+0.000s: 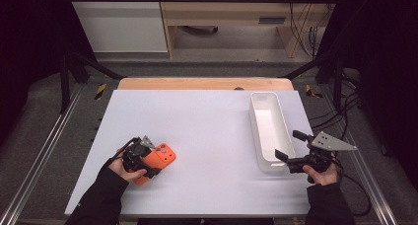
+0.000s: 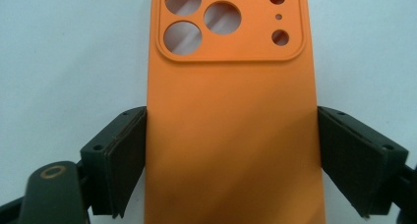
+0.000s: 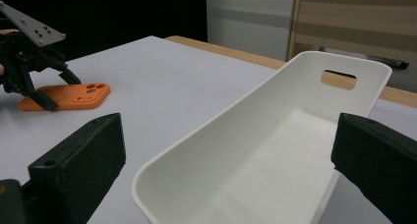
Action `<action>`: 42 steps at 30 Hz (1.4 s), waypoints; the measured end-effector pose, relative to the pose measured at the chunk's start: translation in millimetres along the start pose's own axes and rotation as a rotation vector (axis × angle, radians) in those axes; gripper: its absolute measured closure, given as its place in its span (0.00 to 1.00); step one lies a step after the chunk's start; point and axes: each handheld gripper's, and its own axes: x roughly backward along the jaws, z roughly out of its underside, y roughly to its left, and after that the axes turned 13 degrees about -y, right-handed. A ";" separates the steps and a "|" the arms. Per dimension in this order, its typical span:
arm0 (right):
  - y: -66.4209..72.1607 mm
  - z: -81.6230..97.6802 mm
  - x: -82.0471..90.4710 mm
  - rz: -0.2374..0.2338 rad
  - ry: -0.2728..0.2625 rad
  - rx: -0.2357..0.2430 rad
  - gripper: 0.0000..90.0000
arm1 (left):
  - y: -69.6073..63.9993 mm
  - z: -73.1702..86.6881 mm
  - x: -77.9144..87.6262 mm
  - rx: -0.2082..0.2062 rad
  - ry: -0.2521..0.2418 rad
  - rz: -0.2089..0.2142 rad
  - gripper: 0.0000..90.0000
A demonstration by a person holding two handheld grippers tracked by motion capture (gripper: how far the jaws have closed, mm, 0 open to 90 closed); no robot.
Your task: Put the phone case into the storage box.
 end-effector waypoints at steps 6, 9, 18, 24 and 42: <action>0.2 0.0 -0.2 -0.002 0.001 0.000 0.00 | 1.1 -3.6 9.0 0.014 -0.039 -0.003 0.17; 0.3 0.0 -0.3 -0.002 0.001 -0.001 0.01 | 0.9 -5.4 12.7 0.015 -0.063 -0.006 0.17; 0.0 -0.4 0.4 -0.003 -0.001 0.003 0.00 | -2.2 -11.0 19.8 0.034 -0.111 -0.001 0.17; 0.0 -0.4 0.5 -0.003 -0.001 0.003 0.01 | -7.0 -15.3 24.1 0.019 -0.151 0.023 0.17; 0.6 -0.3 0.0 -0.008 0.001 0.002 0.01 | -28.9 -30.5 37.5 -0.029 -0.271 0.055 0.17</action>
